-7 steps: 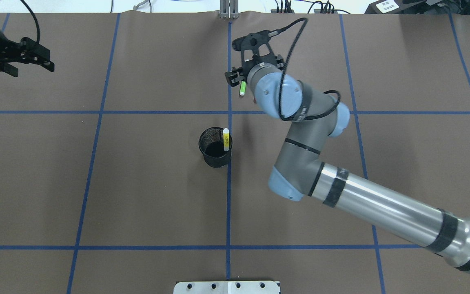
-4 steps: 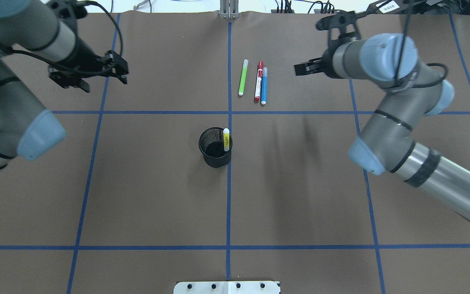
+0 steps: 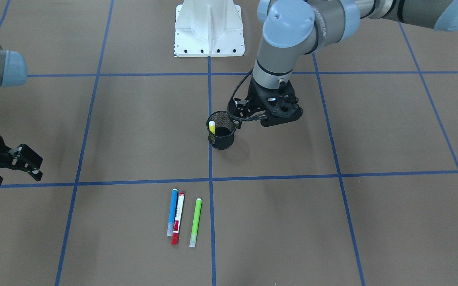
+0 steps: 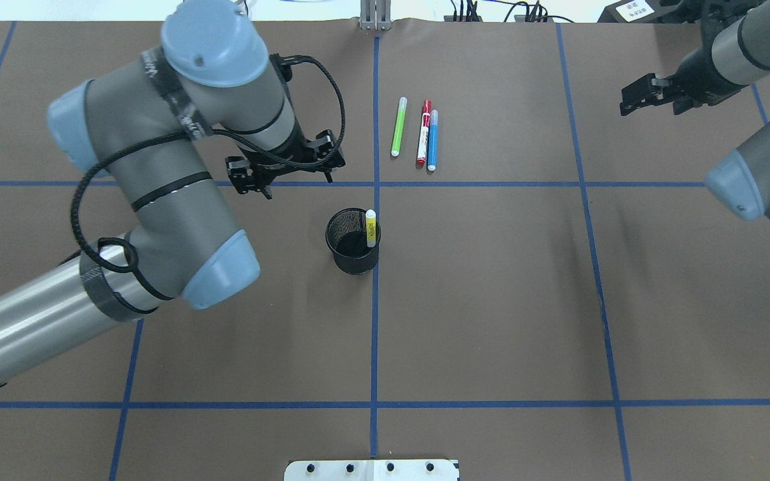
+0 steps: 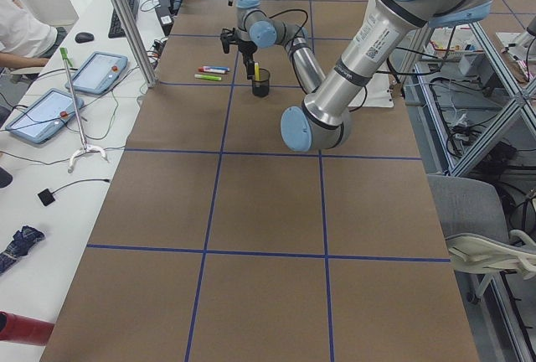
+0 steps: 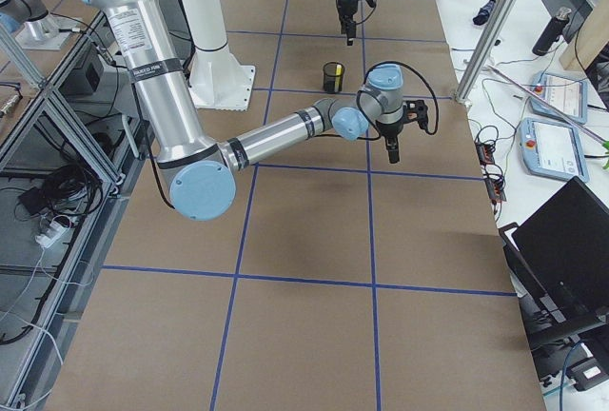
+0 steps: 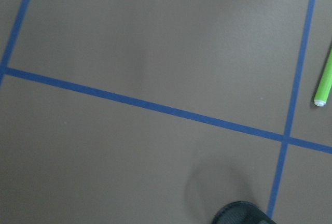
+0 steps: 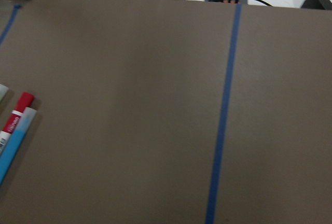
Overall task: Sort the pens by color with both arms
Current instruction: 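Withdraw the right gripper while the left gripper moves toward the cup, then lower the left gripper into the cup and grasp the yellow highlighter, then lift the yellow highlighter out and carry it toward the other pens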
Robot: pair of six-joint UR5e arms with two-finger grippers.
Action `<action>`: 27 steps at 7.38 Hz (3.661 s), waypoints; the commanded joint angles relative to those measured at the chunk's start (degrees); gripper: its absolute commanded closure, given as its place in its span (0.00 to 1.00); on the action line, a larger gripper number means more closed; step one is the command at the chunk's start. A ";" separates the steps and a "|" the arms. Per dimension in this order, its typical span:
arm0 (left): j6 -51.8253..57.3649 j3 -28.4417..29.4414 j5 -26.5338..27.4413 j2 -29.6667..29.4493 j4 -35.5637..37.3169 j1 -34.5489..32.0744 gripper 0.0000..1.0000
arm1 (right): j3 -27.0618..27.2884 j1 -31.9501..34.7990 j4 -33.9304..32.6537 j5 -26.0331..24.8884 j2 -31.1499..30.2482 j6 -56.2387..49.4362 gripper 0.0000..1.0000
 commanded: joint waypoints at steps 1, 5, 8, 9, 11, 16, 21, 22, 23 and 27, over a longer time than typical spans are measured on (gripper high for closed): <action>-2.26 5.19 0.28 -7.61 6.07 4.26 0.01 | -0.03 2.46 -6.05 5.04 -0.99 -6.57 0.00; -0.79 15.06 4.06 -14.77 5.66 6.57 0.07 | -0.73 2.37 -6.06 4.26 -1.43 -6.68 0.00; 1.42 15.24 6.35 -13.18 4.35 6.66 0.19 | -2.13 2.19 -5.62 3.91 -1.26 -6.68 0.00; 1.33 15.24 6.35 -12.48 2.94 6.66 0.26 | -3.35 2.11 -5.18 3.47 -0.74 -6.76 0.00; 1.24 15.24 6.35 -12.13 2.67 6.66 0.37 | -3.63 1.93 -5.09 3.38 -0.56 -6.77 0.00; 0.98 15.24 6.17 -12.04 2.84 7.18 1.00 | -3.63 1.67 -5.09 3.47 -0.47 -6.68 0.00; -0.95 14.89 5.73 -12.56 2.14 7.18 1.00 | -3.98 1.67 -5.09 3.38 0.23 -6.68 0.00; -0.96 14.89 5.64 -12.65 2.05 7.27 1.00 | -4.07 1.67 -5.09 3.38 0.32 -6.68 0.00; -1.04 14.72 5.64 -12.83 2.05 7.27 1.00 | -4.16 1.67 -5.09 3.38 0.32 -6.68 0.00; -1.13 14.63 5.56 -13.62 1.96 7.71 1.00 | -4.16 1.67 -5.18 3.38 0.76 -6.68 0.00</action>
